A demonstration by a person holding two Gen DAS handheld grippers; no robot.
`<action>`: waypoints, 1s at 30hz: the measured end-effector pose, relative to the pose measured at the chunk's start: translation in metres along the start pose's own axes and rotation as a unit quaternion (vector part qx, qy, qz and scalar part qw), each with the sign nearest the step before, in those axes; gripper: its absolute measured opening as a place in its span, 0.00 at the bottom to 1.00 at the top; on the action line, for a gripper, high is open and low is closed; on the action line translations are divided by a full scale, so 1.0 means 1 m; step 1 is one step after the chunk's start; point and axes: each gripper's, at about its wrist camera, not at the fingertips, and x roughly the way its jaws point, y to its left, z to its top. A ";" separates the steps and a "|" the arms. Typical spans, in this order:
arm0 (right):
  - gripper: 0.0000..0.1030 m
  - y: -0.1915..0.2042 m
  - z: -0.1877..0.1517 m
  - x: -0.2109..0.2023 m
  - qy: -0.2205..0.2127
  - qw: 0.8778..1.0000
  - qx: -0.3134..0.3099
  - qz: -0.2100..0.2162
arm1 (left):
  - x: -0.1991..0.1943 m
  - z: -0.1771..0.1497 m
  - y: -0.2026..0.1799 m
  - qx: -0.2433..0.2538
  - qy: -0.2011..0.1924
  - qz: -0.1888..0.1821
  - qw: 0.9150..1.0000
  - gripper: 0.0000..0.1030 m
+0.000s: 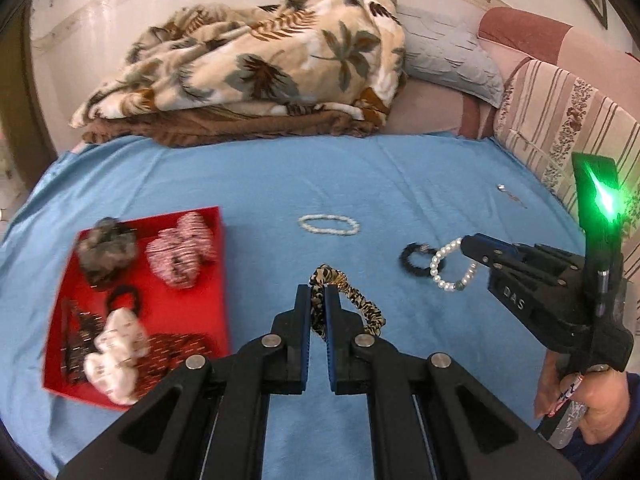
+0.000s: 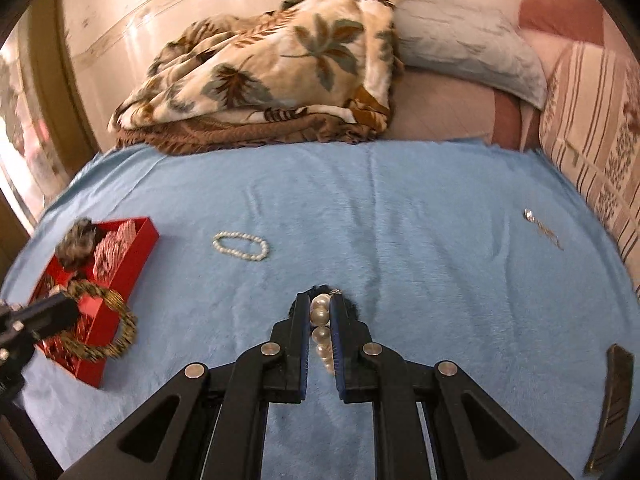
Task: Organize jewelry
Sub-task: 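Carry both bracelets into the red tray and open both tools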
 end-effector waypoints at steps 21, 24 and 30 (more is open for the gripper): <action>0.11 0.081 -0.037 -0.052 0.012 0.999 -0.033 0.014 | -0.030 -0.009 0.099 -0.028 -0.042 0.059 0.997 0.06; 0.11 0.093 -0.027 -0.054 0.011 0.999 -0.035 0.022 | -0.029 -0.008 0.111 -0.029 -0.047 0.060 0.997 0.06; 0.11 0.124 -0.009 -0.057 0.007 0.998 -0.049 0.037 | -0.016 0.001 0.141 -0.041 -0.039 0.050 0.997 0.06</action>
